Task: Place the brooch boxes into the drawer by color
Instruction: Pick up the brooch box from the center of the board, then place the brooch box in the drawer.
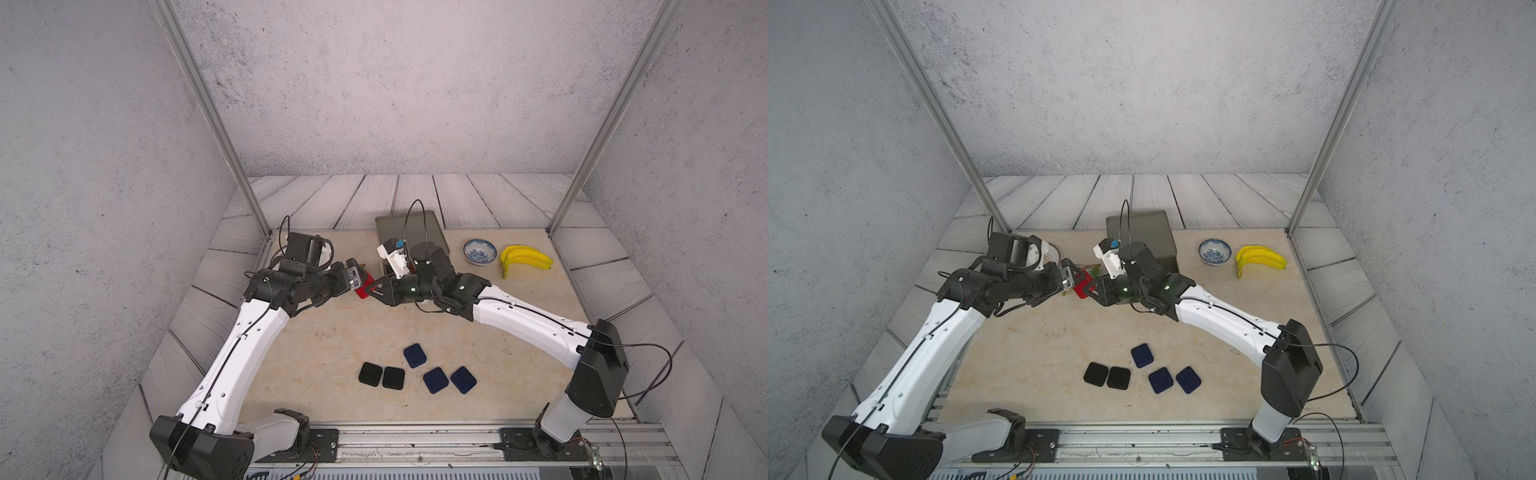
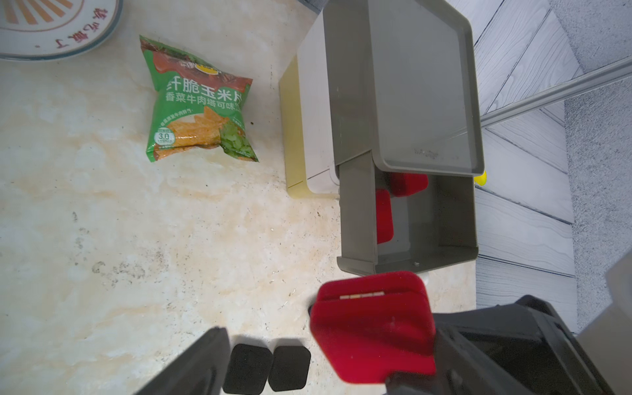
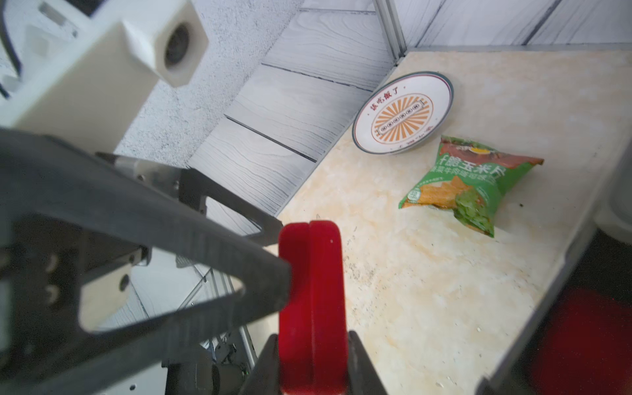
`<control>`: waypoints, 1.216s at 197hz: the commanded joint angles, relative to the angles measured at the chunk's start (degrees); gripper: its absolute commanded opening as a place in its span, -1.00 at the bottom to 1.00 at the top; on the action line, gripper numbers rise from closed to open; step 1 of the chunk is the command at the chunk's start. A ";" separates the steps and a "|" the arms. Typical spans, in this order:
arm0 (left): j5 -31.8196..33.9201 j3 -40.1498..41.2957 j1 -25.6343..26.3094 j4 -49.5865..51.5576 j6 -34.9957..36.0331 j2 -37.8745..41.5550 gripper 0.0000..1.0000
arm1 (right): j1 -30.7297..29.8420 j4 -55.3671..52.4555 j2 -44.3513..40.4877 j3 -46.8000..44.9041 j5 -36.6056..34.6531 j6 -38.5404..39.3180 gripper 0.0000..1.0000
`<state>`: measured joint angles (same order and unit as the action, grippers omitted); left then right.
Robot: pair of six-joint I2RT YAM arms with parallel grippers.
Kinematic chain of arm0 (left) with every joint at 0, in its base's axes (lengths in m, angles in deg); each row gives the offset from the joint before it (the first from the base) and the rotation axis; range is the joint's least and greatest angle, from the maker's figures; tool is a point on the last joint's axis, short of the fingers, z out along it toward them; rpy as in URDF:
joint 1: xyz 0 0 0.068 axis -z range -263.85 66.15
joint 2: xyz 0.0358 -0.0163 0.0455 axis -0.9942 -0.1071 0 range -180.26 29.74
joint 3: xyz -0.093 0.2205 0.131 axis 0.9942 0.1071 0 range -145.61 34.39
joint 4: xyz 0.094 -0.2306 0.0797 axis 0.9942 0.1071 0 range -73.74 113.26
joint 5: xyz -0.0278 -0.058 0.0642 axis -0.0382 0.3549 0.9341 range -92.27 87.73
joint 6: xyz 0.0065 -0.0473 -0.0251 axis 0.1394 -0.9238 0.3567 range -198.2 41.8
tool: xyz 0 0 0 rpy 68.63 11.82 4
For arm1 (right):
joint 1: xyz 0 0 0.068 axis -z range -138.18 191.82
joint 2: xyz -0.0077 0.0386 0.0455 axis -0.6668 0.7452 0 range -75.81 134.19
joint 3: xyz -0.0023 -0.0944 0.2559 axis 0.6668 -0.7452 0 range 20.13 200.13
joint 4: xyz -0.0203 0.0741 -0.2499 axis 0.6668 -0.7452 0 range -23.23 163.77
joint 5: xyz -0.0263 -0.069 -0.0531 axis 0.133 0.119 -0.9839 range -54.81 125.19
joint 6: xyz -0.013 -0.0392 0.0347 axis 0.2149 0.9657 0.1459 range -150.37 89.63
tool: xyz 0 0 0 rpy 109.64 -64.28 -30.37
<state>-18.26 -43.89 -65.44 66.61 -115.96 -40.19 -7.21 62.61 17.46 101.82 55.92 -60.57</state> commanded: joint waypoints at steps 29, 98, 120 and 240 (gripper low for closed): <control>8.07 0.88 -0.13 3.09 4.57 0.96 0.97 | 12.95 -18.01 -8.50 -0.95 0.40 2.97 -0.76; 6.35 3.92 -0.13 0.83 5.04 0.91 0.97 | 19.95 -33.10 -4.30 4.39 2.86 9.46 -0.76; 6.23 4.25 -0.13 1.03 5.30 1.03 0.97 | 20.00 -33.87 -1.97 5.36 4.84 9.74 -0.76; 6.67 5.27 -0.13 1.75 5.92 1.88 0.97 | 20.12 -37.18 5.69 10.71 2.71 10.67 -0.26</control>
<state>-12.10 -38.95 -65.46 67.49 -111.13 -39.23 12.92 29.37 22.64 110.85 60.53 -51.11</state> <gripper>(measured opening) 0.984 0.269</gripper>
